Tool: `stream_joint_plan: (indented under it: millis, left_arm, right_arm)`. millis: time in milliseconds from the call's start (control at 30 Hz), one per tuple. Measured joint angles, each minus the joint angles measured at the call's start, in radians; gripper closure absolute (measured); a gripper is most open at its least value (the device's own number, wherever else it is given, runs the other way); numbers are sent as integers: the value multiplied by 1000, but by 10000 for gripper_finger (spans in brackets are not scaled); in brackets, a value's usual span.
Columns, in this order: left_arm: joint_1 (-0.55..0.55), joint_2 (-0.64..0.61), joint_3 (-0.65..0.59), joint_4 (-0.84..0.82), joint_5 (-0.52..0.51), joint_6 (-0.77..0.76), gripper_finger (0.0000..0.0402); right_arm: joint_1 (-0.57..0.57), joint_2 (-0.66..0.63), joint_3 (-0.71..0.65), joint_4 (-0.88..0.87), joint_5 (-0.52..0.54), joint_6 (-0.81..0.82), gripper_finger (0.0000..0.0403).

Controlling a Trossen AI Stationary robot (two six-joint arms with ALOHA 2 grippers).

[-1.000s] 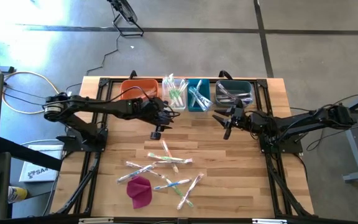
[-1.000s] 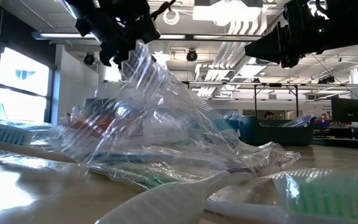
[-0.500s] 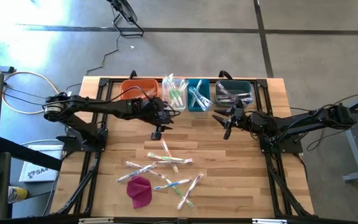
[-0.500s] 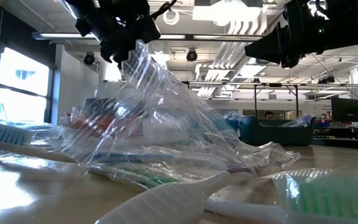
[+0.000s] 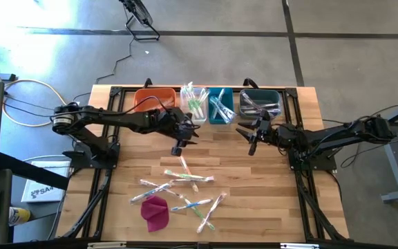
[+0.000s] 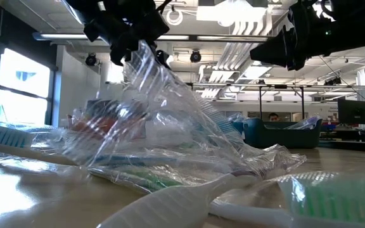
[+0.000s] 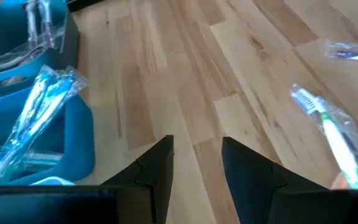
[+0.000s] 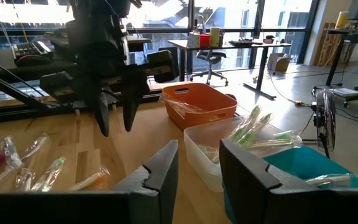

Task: Pick & Place Toothbrushes
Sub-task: Put the orange toothbrush into the orange bin

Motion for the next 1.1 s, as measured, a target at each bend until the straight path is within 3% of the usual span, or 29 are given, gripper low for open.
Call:
stream_joint_plan:
  millis: [200, 333, 767, 967, 1100]
  left_arm:
    - [-2, 0, 0, -39, 65, 11, 270]
    - [-18, 0, 0, -124, 106, 98, 270]
    - [-131, 0, 0, -268, 95, 134, 270]
    - [-191, 4, 0, -275, -15, 188, 270]
    - [-189, 49, -1, -276, 24, 184, 270]
  right_arm:
    - [0, 0, 0, -7, 0, 1, 293]
    - [0, 0, 0, -13, 0, 1, 293]
    - [0, 0, 0, -29, 0, -3, 293]
    - [0, 0, 0, -64, 0, -3, 293]
    - [0, 0, 0, -84, 0, 0, 293]
